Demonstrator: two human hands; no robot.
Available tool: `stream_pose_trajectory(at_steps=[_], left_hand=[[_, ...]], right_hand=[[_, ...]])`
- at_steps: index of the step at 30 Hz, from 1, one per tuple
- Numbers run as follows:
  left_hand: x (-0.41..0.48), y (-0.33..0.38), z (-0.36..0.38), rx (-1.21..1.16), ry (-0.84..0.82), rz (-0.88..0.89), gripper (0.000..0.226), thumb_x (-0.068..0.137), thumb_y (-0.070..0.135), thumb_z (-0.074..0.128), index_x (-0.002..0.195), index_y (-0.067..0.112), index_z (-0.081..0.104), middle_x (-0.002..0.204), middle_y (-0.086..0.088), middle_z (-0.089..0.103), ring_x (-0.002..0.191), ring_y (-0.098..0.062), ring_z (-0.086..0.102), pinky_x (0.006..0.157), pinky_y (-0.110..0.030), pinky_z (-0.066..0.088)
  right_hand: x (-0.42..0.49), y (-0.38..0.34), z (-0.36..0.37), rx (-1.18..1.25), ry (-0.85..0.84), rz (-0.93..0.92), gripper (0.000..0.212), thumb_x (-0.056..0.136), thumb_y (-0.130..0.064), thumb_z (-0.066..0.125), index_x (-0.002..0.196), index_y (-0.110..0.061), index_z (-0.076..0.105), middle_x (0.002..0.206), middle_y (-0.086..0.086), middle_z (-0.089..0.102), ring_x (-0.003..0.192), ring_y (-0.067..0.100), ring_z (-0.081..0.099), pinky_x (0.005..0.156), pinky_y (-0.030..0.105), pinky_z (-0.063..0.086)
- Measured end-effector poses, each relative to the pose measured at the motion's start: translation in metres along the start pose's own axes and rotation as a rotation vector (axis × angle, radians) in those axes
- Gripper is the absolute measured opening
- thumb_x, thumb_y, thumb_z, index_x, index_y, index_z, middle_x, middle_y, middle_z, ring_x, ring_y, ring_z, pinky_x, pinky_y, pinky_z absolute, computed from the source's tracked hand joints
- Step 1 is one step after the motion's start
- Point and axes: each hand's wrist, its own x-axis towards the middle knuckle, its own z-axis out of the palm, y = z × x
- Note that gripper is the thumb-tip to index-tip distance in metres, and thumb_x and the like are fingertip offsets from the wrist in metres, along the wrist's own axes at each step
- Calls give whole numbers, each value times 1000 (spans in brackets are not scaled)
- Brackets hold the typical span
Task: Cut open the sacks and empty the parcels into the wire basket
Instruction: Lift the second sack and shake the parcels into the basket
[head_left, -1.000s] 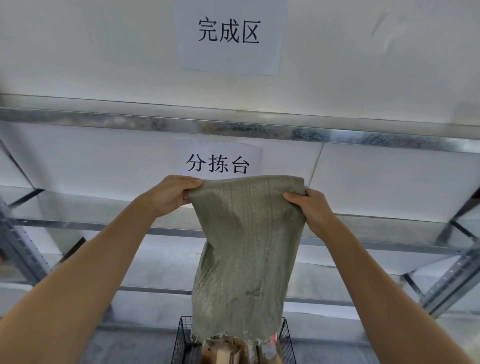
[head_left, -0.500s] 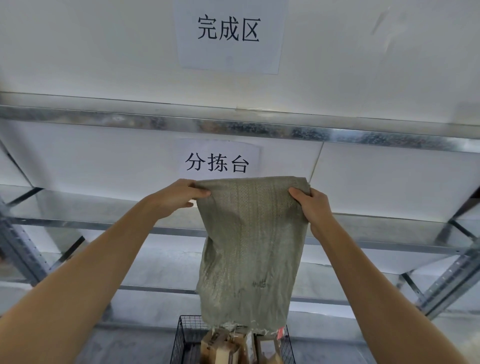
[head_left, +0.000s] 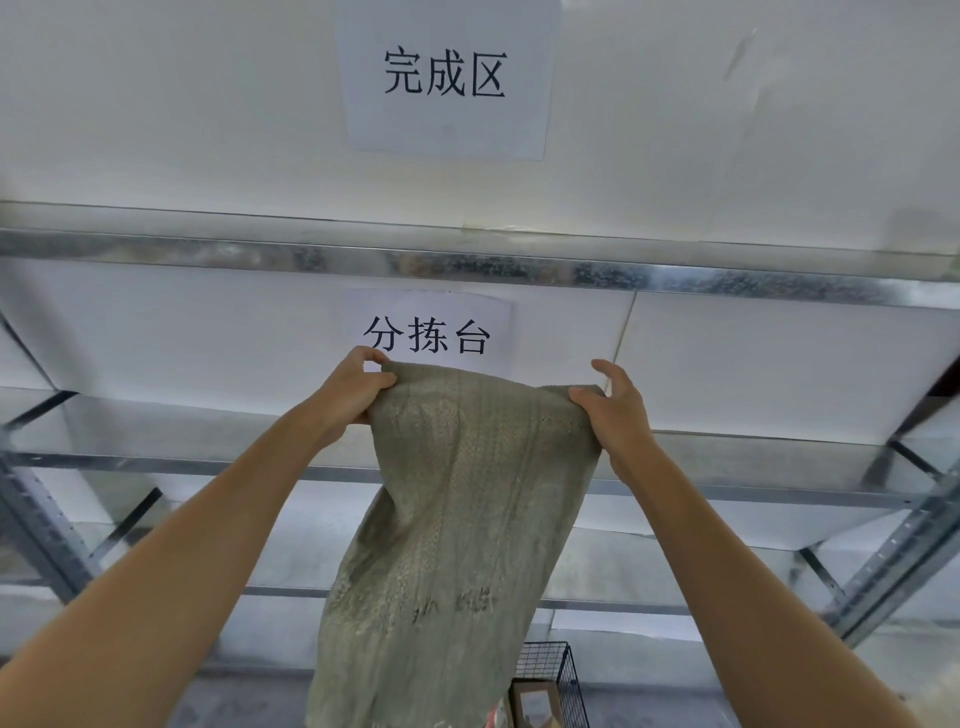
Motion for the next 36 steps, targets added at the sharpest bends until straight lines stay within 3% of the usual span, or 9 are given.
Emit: stream_pose_trajectory(at_steps=[2, 8, 14, 18, 21, 23, 26, 30, 36], left_hand=[[0, 1, -5, -33, -47, -21, 28, 97, 8, 43, 121, 23, 42, 94, -8, 50, 72, -19, 48, 58, -31, 47], [0, 0, -10, 24, -15, 4, 21, 97, 0, 36, 98, 18, 47, 93, -8, 46, 67, -18, 38, 54, -27, 39], [4, -4, -13, -69, 102, -80, 18, 94, 2, 46, 108, 12, 41, 89, -5, 42, 71, -15, 38, 55, -27, 35], [0, 4, -15, -204, 42, -77, 21, 94, -1, 40, 91, 15, 52, 92, -10, 48, 69, -18, 42, 54, -28, 34], [-5, 13, -18, -248, -89, -15, 25, 98, 6, 39, 101, 15, 63, 108, -7, 55, 84, -18, 50, 64, -30, 44], [-9, 20, -21, -226, -259, 2, 21, 93, 15, 53, 113, 16, 61, 118, -5, 54, 99, -20, 53, 77, -33, 50], [-12, 28, -20, 39, -426, 30, 44, 87, 16, 65, 128, 18, 49, 124, -1, 52, 113, -21, 52, 86, -33, 50], [-15, 42, -7, 284, -295, 160, 41, 85, 15, 68, 124, 14, 54, 120, -2, 56, 112, -22, 53, 91, -35, 49], [-10, 58, -5, 309, -136, 252, 25, 87, 22, 67, 107, 8, 62, 106, -7, 61, 97, -23, 56, 76, -29, 49]], right_hand=[[0, -2, -5, 45, -114, 72, 45, 94, -13, 49, 135, -29, 48, 140, 0, 43, 124, 21, 42, 98, 35, 39], [-9, -10, -10, 186, -330, 162, 48, 92, 3, 32, 96, -20, 74, 118, 0, 61, 97, 16, 52, 75, 30, 48], [-13, -24, -15, 52, -563, 57, 40, 87, 2, 49, 118, -22, 59, 117, -1, 50, 103, 16, 50, 84, 32, 47], [-10, -30, -11, -177, -413, -88, 46, 82, 1, 60, 123, -18, 55, 112, -2, 53, 101, 16, 52, 86, 30, 48], [-6, -33, -14, -107, -290, -91, 27, 86, -1, 61, 111, -11, 62, 93, 2, 62, 83, 14, 59, 73, 24, 53], [-2, -35, -19, -53, -241, -49, 14, 87, -2, 61, 100, -8, 64, 86, 8, 64, 77, 17, 62, 66, 20, 56], [4, -38, -26, -25, -180, 1, 9, 87, -6, 63, 94, 0, 66, 85, 15, 65, 72, 21, 63, 70, 25, 57], [11, -42, -32, 10, -115, 52, 22, 85, -8, 66, 100, 8, 63, 74, 13, 61, 59, 18, 59, 68, 28, 56], [16, -52, -47, 119, -180, 109, 37, 83, -3, 68, 118, -1, 53, 102, 11, 63, 89, 23, 64, 81, 32, 53]])
